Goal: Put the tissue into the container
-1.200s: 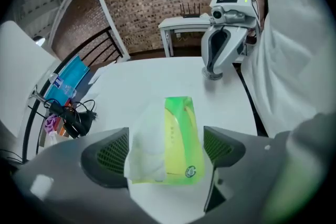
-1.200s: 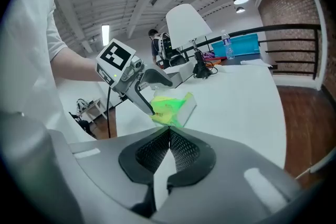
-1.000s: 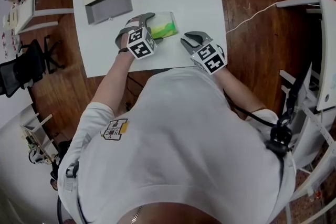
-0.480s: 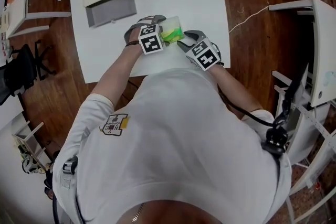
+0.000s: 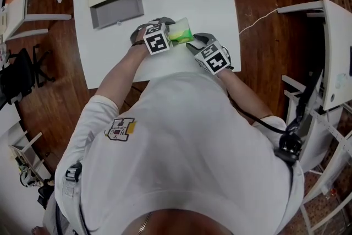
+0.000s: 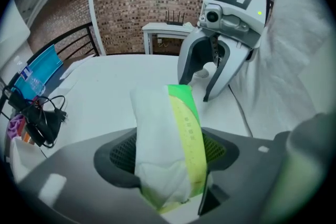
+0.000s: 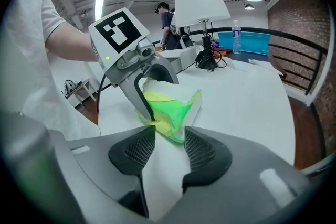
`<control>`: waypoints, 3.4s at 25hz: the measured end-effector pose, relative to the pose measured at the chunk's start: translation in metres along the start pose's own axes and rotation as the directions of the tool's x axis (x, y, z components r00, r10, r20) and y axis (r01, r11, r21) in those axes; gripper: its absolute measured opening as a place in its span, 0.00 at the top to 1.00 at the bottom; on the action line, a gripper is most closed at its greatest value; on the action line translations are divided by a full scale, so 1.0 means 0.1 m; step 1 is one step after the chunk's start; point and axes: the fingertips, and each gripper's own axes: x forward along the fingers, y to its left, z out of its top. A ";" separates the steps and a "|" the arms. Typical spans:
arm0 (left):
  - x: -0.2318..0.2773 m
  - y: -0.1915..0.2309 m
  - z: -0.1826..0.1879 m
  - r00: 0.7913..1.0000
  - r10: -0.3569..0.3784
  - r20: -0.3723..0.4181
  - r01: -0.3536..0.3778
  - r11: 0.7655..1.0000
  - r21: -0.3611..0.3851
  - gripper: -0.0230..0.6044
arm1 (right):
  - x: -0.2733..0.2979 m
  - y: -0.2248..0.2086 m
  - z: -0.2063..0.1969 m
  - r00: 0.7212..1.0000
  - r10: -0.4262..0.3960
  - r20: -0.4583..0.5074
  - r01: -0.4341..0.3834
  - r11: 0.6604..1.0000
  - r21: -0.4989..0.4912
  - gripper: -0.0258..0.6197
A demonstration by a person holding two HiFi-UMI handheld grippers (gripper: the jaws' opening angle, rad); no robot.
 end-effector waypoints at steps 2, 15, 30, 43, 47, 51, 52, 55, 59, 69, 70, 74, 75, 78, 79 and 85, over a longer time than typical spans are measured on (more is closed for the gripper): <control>-0.04 0.00 -0.01 1.000 0.005 0.006 -0.005 1.000 -0.007 0.47 | -0.02 0.01 0.00 1.000 -0.006 0.006 0.006 1.000 0.008 0.70; -0.58 0.13 -0.11 0.995 0.096 0.019 -0.096 0.995 -0.004 0.49 | -0.04 0.10 0.34 0.997 0.007 0.076 -0.005 1.000 -0.024 0.72; -1.70 0.88 -0.96 0.969 0.247 -0.015 -0.247 0.969 0.010 0.48 | 0.19 0.43 1.34 0.989 0.019 0.148 0.003 0.989 -0.146 0.73; -1.99 1.38 -1.66 0.967 0.253 -0.030 -0.250 0.964 0.088 0.48 | 0.73 0.74 2.30 0.987 0.008 0.162 0.036 0.964 -0.265 0.73; -1.93 1.49 -1.84 0.973 0.226 -0.051 -0.219 0.969 0.113 0.48 | 0.94 0.76 2.47 0.991 0.014 0.136 0.023 0.964 -0.264 0.73; -1.83 1.54 -1.96 0.978 0.199 -0.060 -0.191 0.974 0.122 0.48 | 1.13 0.76 2.55 0.995 0.013 0.102 0.015 0.962 -0.274 0.73; -1.80 1.54 -2.00 0.979 0.192 -0.064 -0.183 0.975 0.125 0.48 | 1.18 0.76 2.56 0.996 0.014 0.093 0.012 0.961 -0.275 0.73; -1.71 1.55 -2.08 0.982 0.174 -0.077 -0.163 0.977 0.135 0.48 | 1.32 0.76 2.57 0.997 0.014 0.072 0.007 0.962 -0.275 0.73; -1.62 1.59 -2.10 0.983 0.168 -0.076 -0.155 0.976 0.154 0.48 | 1.44 0.75 2.58 0.999 0.015 0.048 -0.001 0.960 -0.278 0.73; -1.32 1.54 -2.23 0.989 0.104 -0.107 -0.087 0.983 0.160 0.48 | 1.73 0.75 2.62 1.000 0.019 -0.012 -0.022 0.950 -0.311 0.73; -1.30 1.54 -2.24 0.989 0.098 -0.111 -0.081 0.985 0.155 0.48 | 1.77 0.75 2.62 1.000 0.017 -0.020 -0.022 0.948 -0.318 0.73; -1.24 1.52 -2.28 0.992 0.083 -0.098 -0.069 0.989 0.133 0.48 | 1.94 0.73 2.54 0.998 0.009 -0.062 -0.030 0.937 -0.348 0.73; -1.24 1.53 -2.28 0.992 0.083 -0.093 -0.070 0.989 0.133 0.48 | 1.98 0.72 2.53 0.998 0.007 -0.067 -0.030 0.938 -0.346 0.75; -1.24 1.53 -2.27 0.992 0.083 -0.092 -0.070 0.988 0.136 0.48 | 2.04 0.70 2.52 0.997 0.000 -0.076 -0.027 0.937 -0.349 0.76; -1.24 1.53 -2.27 0.992 0.083 -0.093 -0.070 0.988 0.137 0.48 | 2.05 0.70 2.51 0.997 -0.002 -0.081 -0.027 0.936 -0.351 0.76; -1.30 1.51 -2.27 0.992 0.090 -0.090 -0.078 0.988 0.136 0.47 | 2.07 0.72 2.52 0.996 -0.012 -0.091 -0.021 0.936 -0.352 0.77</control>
